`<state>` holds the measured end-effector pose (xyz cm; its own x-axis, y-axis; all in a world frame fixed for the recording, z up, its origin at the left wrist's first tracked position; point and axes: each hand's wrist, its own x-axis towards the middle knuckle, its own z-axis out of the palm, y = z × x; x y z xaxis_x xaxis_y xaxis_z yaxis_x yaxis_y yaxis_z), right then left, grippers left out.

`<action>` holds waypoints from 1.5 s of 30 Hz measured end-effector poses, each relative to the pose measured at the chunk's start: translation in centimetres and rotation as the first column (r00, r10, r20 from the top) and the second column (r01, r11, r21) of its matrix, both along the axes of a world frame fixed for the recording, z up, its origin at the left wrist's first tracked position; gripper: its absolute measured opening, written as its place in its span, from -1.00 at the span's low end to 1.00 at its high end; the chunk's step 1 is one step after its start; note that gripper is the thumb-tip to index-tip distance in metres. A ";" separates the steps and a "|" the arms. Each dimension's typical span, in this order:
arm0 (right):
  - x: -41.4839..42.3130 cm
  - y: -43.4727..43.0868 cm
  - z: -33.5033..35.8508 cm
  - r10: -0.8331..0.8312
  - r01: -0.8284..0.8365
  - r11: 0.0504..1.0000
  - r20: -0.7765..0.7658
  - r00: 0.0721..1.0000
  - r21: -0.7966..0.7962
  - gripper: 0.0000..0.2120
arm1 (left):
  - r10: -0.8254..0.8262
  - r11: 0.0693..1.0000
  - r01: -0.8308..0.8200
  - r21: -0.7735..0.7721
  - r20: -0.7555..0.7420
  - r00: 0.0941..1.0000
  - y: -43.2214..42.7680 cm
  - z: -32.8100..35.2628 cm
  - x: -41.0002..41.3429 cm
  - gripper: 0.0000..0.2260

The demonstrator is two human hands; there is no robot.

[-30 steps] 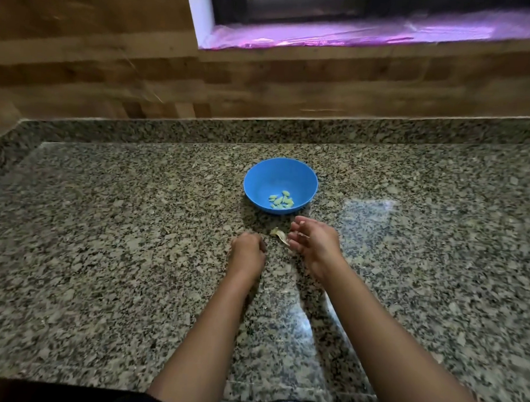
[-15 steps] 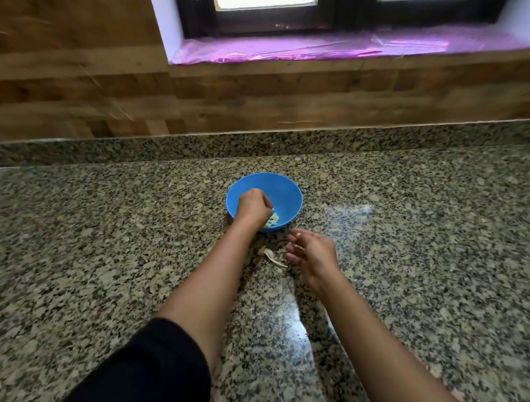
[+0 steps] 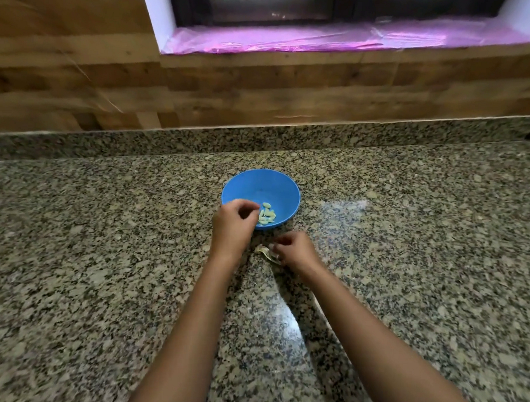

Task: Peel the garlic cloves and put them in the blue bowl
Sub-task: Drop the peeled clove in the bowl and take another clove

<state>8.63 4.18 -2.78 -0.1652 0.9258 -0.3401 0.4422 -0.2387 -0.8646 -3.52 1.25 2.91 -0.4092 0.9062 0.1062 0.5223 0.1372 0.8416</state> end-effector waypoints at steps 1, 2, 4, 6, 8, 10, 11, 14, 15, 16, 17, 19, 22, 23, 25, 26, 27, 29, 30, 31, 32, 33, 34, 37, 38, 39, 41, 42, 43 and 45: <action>-0.2 0.0 0.0 0.058 -0.060 0.998 0.065 0.996 0.030 -0.79 | 0.024 1.000 -0.023 -0.008 0.071 0.997 -1.1 -0.8 0.1 -0.90; -0.4 0.0 0.0 0.098 -0.105 0.993 0.122 0.988 0.054 -0.78 | 0.045 0.998 -0.040 -0.043 0.130 0.991 -1.9 -1.7 0.2 -0.91; -0.7 0.0 -0.1 0.134 -0.155 0.984 0.208 0.969 0.088 -0.79 | 0.095 0.983 -0.056 -0.175 0.219 0.971 -2.5 -4.1 0.4 -0.89; -0.9 -0.2 -0.6 0.140 -0.164 0.983 0.226 0.964 0.087 -0.84 | 0.186 0.952 -0.068 -0.297 0.390 0.902 -2.3 -6.3 0.6 -0.80; -1.0 -0.7 -1.0 0.129 -0.150 0.984 0.204 0.971 0.094 -0.85 | 0.266 0.941 -0.082 -0.329 0.566 0.781 -1.9 -7.6 0.8 -0.77; -1.0 -0.8 -1.4 0.113 -0.130 0.986 0.151 0.982 0.108 -0.82 | 0.265 0.949 -0.080 -0.304 0.639 0.722 -1.8 -7.6 0.8 -0.88; -1.0 -1.0 -1.3 0.098 -0.109 0.988 0.096 0.991 0.108 -0.82 | 0.244 0.959 -0.063 -0.277 0.686 0.686 -1.8 -7.3 0.7 -0.96; -0.6 -1.8 -0.5 0.013 -0.005 0.999 -0.167 0.986 0.046 -0.94 | 0.174 0.981 -0.019 -0.191 0.843 0.509 -2.4 -6.4 0.2 -0.91; -0.4 -2.1 -0.1 -0.013 0.019 1.000 -0.232 0.973 0.023 -0.95 | 0.146 0.986 0.002 -0.166 0.873 0.465 -2.5 -6.3 0.0 -0.90; -0.2 -2.2 0.3 -0.034 0.035 0.999 -0.285 0.958 -0.002 -0.95 | 0.121 0.989 0.026 -0.148 0.889 0.443 -2.7 -6.1 -0.1 -0.90; 0.0 -2.4 0.6 -0.051 0.044 0.999 -0.331 0.942 -0.030 -0.92 | 0.101 0.990 0.049 -0.134 0.900 0.424 -2.7 -6.1 -0.2 -0.89; 0.3 -2.5 1.3 -0.069 0.044 0.996 -0.408 0.910 -0.072 -0.86 | 0.077 0.989 0.086 -0.122 0.910 0.408 -2.8 -5.9 -0.4 -0.88; 0.5 -2.8 1.6 -0.057 0.012 0.995 -0.469 0.882 -0.098 -0.80 | 0.020 0.985 0.145 -0.093 0.898 0.439 -3.0 -5.3 -0.4 -0.81; 0.6 -2.8 1.7 -0.053 0.007 0.995 -0.478 0.877 -0.098 -0.80 | 0.003 0.985 0.153 -0.083 0.889 0.458 -3.1 -5.2 -0.4 -0.77; 0.8 -2.9 1.7 -0.060 0.000 0.993 -0.502 0.863 -0.117 -0.79 | -0.010 0.985 0.154 -0.081 0.856 0.516 -3.3 -4.8 -0.4 -0.70; 0.9 -2.9 1.7 -0.062 -0.006 0.992 -0.515 0.855 -0.129 -0.79 | -0.011 0.984 0.154 -0.091 0.827 0.562 -3.3 -4.5 -0.4 -0.67; 1.0 -2.9 1.8 -0.062 -0.013 0.990 -0.526 0.848 -0.138 -0.80 | -0.014 0.982 0.156 -0.105 0.786 0.618 -3.4 -4.3 -0.4 -0.66; 1.1 -2.9 1.8 -0.064 -0.025 0.988 -0.545 0.836 -0.154 -0.83 | -0.049 0.974 0.181 -0.135 0.656 0.753 -3.4 -3.9 -0.5 -0.62; 1.1 -3.0 1.9 -0.070 -0.024 0.986 -0.551 0.831 -0.162 -0.85 | -0.076 0.970 0.195 -0.148 0.578 0.813 -3.5 -3.8 -0.5 -0.60; 1.1 -3.0 1.9 -0.084 -0.016 0.985 -0.556 0.827 -0.173 -0.87 | -0.100 0.968 0.202 -0.152 0.505 0.857 -3.5 -3.7 -0.4 -0.59; 1.1 -3.0 2.0 -0.101 -0.003 0.983 -0.558 0.824 -0.183 -0.87 | -0.121 0.969 0.204 -0.142 0.447 0.886 -3.6 -3.7 -0.3 -0.57; 1.0 -3.0 2.1 -0.115 0.009 0.982 -0.556 0.823 -0.189 -0.87 | -0.133 0.972 0.199 -0.128 0.401 0.906 -3.7 -3.8 -0.2 -0.56; 1.0 -3.0 2.2 -0.119 0.018 0.982 -0.550 0.827 -0.187 -0.86 | -0.139 0.974 0.193 -0.116 0.365 0.921 -3.7 -3.8 0.0 -0.56; 0.8 -3.1 2.3 -0.106 0.023 0.987 -0.531 0.841 -0.160 -0.82 | -0.127 0.983 0.158 -0.096 0.273 0.954 -3.9 -4.0 0.5 -0.59; 0.8 -3.2 2.3 -0.104 0.028 0.988 -0.522 0.847 -0.150 -0.83 | -0.118 0.985 0.144 -0.092 0.245 0.962 -4.0 -4.0 0.6 -0.61; 0.7 -3.3 2.3 -0.101 0.033 0.990 -0.519 0.849 -0.138 -0.85 | -0.108 0.987 0.131 -0.089 0.221 0.969 -4.0 -4.1 0.7 -0.62; 0.7 -3.4 2.3 -0.093 0.040 0.993 -0.523 0.847 -0.112 -0.91 | -0.090 0.991 0.106 -0.081 0.188 0.978 -4.1 -4.2 0.9 -0.65; 0.7 -3.5 2.3 -0.092 0.044 0.994 -0.526 0.846 -0.103 -0.92 | -0.079 0.993 0.094 -0.076 0.176 0.981 -4.1 -4.2 1.1 -0.66; 0.6 -3.5 2.3 -0.097 0.053 0.994 -0.527 0.844 -0.098 -0.93 | -0.070 0.994 0.083 -0.071 0.174 0.982 -4.1 -4.2 1.2 -0.66; 0.5 -3.4 2.0 -0.115 0.067 0.992 -0.526 0.843 -0.108 -0.93 | -0.060 0.995 0.076 -0.071 0.210 0.976 -4.1 -4.2 1.1 -0.66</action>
